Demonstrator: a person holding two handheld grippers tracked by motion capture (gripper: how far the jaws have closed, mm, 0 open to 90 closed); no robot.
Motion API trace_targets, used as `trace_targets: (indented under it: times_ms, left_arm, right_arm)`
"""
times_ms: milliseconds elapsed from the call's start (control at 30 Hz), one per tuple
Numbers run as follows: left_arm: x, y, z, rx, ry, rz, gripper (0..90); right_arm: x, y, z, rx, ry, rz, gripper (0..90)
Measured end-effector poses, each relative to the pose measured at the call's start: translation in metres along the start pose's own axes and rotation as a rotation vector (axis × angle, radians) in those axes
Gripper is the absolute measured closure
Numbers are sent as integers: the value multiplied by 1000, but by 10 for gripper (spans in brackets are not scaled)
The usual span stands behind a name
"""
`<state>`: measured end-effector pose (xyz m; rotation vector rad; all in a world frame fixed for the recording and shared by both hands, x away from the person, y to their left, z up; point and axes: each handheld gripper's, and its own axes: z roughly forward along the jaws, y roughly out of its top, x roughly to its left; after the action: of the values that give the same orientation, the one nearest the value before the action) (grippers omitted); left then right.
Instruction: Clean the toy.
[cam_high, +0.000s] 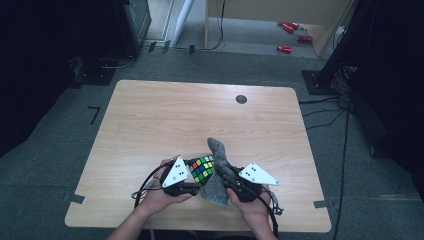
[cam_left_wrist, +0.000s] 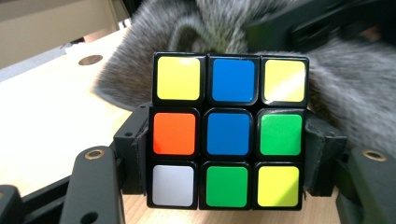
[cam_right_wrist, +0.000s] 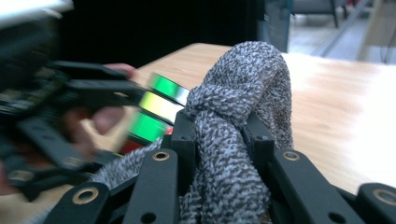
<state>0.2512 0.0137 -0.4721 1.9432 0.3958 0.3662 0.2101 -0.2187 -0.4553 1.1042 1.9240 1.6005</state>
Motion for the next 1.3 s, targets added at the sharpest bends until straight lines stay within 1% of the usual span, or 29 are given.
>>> trace_targets:
  times_ms: [33, 67, 133, 167, 200, 267, 333, 367, 433, 467, 500, 533, 600, 633, 667, 733, 767, 800, 833, 867, 933, 967, 1000, 1067, 1167, 1200, 1300]
  left_arm:
    - [-3, 0, 2, 1, -12, 4, 342]
    - [-8, 0, 5, 7, -24, 14, 342]
    - [-16, 0, 9, 17, -31, 45, 342]
    - [-17, 0, 11, 17, -35, 46, 342]
    - [-17, 0, 10, 15, -36, 46, 342]
    - [-14, 1, 8, 6, -27, 36, 342]
    - [-6, 1, 2, -15, -10, 6, 342]
    - [-1, 2, -1, -30, -4, -18, 342]
    - [9, 3, -9, -65, 2, -69, 342]
    - [14, 4, -13, -86, -11, -102, 342]
    - [19, 5, -16, -110, -34, -134, 342]
    - [23, 5, -19, -130, -51, -157, 342]
    - [29, 7, -25, -152, -56, -186, 342]
    - [31, 7, -26, -159, -59, -199, 342]
    - [32, 7, -27, -162, -64, -211, 342]
    - [33, 7, -28, -154, -75, -219, 341]
    - [33, 7, -28, -147, -80, -221, 341]
    - [34, 6, -27, -145, -87, -228, 342]
    - [34, 6, -27, -143, -97, -235, 341]
    - [34, 6, -26, -140, -99, -236, 342]
    - [34, 6, -25, -126, -99, -241, 342]
    - [34, 6, -25, -126, -99, -241, 342]
    - [37, 5, -25, -113, -104, -253, 342]
    - [39, 5, -25, -95, -97, -254, 342]
    - [39, 4, -25, -74, -105, -238, 342]
    - [39, 4, -25, -73, -106, -234, 342]
    - [40, 5, -25, -75, -95, -247, 342]
  right_arm:
    - [3, 2, 0, -10, 19, -6, 719]
    - [6, 4, 0, -19, 25, -12, 719]
    - [8, 5, 0, -25, 21, -18, 718]
    - [6, 4, 0, -24, 14, -10, 718]
    - [3, 3, 1, -21, 10, 12, 718]
    - [-5, 0, 1, -8, -11, 40, 719]
    - [-12, -3, 1, 5, -36, 48, 719]
    - [-15, -4, 1, 7, -49, 48, 718]
    - [-20, -7, 1, 9, -79, 24, 719]
    - [-22, -9, 1, 14, -81, 17, 719]
    - [-23, -12, 2, 14, -76, 1, 720]
    - [-21, -14, 4, 21, -62, -29, 720]
    - [-13, -17, 9, 33, -6, -128, 720]
    - [-8, -18, 12, 30, 16, -185, 720]
    - [-3, -20, 15, 21, 39, -224, 720]
    - [6, -23, 20, 9, 66, -298, 722]
    - [9, -25, 22, 22, 56, -332, 722]
    - [10, -27, 24, 24, 54, -357, 722]
    - [10, -30, 25, 19, 63, -375, 722]
    - [10, -32, 26, 13, 72, -398, 721]
    - [12, -33, 27, 26, 60, -453, 721]
    - [12, -33, 27, 31, 56, -473, 720]
    - [12, -33, 26, 28, 56, -494, 719]
    - [10, -32, 24, 19, 57, -524, 718]
    - [5, -27, 20, -12, 56, -522, 717]
    - [4, -26, 19, -15, 55, -530, 717]
    - [5, -30, 21, -9, 80, -551, 715]
